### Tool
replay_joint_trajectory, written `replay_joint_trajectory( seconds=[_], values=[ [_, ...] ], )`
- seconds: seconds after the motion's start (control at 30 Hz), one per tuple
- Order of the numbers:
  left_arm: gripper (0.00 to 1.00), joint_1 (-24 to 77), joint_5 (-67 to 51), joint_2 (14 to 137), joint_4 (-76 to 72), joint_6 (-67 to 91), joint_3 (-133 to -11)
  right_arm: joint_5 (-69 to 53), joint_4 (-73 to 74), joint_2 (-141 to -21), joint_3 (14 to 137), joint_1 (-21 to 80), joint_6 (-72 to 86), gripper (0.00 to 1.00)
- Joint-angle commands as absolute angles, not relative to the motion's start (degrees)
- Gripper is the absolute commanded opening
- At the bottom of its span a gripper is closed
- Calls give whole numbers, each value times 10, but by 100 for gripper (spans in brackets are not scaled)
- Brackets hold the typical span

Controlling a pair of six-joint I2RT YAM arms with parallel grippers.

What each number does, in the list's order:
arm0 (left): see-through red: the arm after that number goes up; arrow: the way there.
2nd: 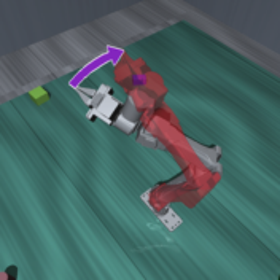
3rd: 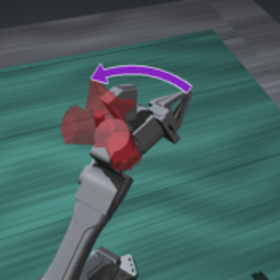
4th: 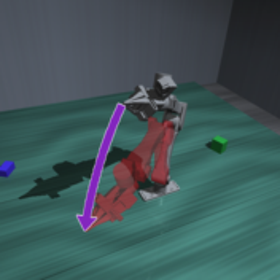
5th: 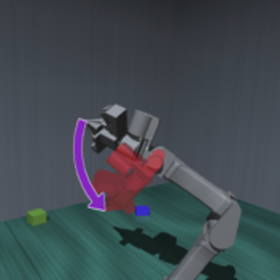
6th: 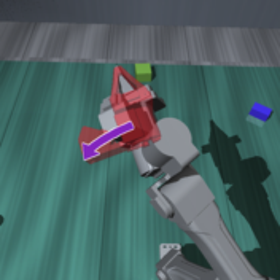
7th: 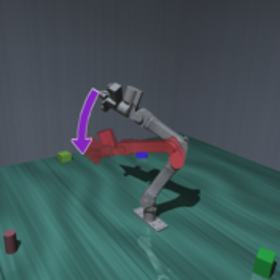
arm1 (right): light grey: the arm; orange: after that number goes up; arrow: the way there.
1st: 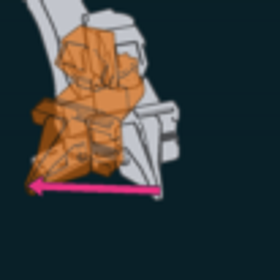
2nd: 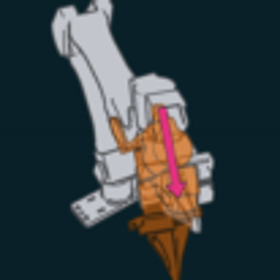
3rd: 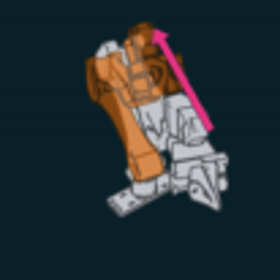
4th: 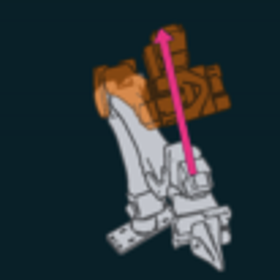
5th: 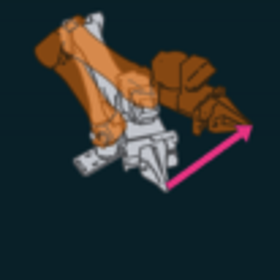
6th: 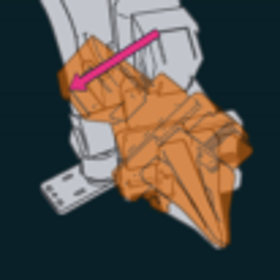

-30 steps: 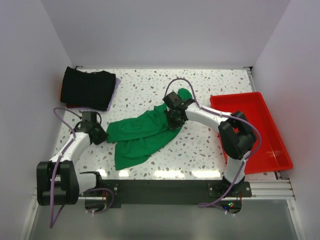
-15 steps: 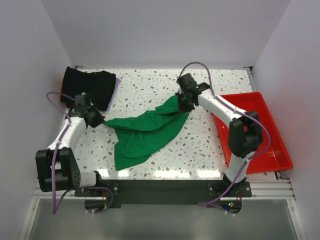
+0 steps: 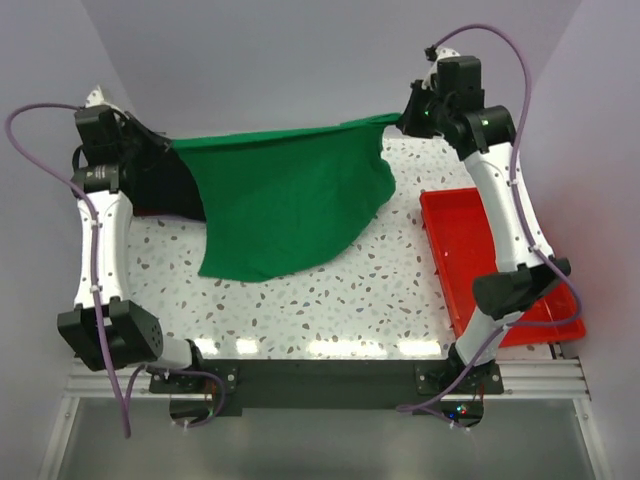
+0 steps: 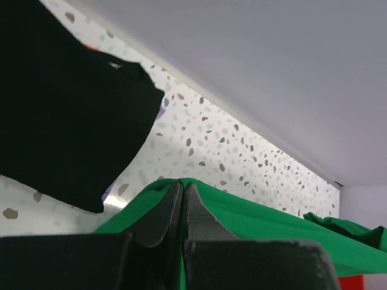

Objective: Fold and stack the t-shirts
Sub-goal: Flatten the tshirt out

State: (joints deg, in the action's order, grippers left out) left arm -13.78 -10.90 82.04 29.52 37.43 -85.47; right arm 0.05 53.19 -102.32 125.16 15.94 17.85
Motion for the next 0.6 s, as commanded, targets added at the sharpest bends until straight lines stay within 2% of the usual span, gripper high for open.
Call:
replay_joint_trajectory(
  seconds=[0.0, 0.17, 0.27, 0.5, 0.57],
  values=[
    [0, -158, -95, 764, 309, 366, -913, 42, 520, -945, 1281, 139, 186, 0],
    [0, -157, -111, 690, 296, 358, -926, 20, 400, -818, 1181, 140, 223, 0],
    [0, -150, -112, 645, 305, 357, -883, 2, 359, -769, 1083, 141, 260, 0],
    [0, -141, -74, 509, 357, 369, -563, 1, 415, -631, 760, 144, 336, 0],
    [0, -142, -59, 477, 387, 369, -516, 2, 466, -593, 653, 144, 341, 19]
  ],
)
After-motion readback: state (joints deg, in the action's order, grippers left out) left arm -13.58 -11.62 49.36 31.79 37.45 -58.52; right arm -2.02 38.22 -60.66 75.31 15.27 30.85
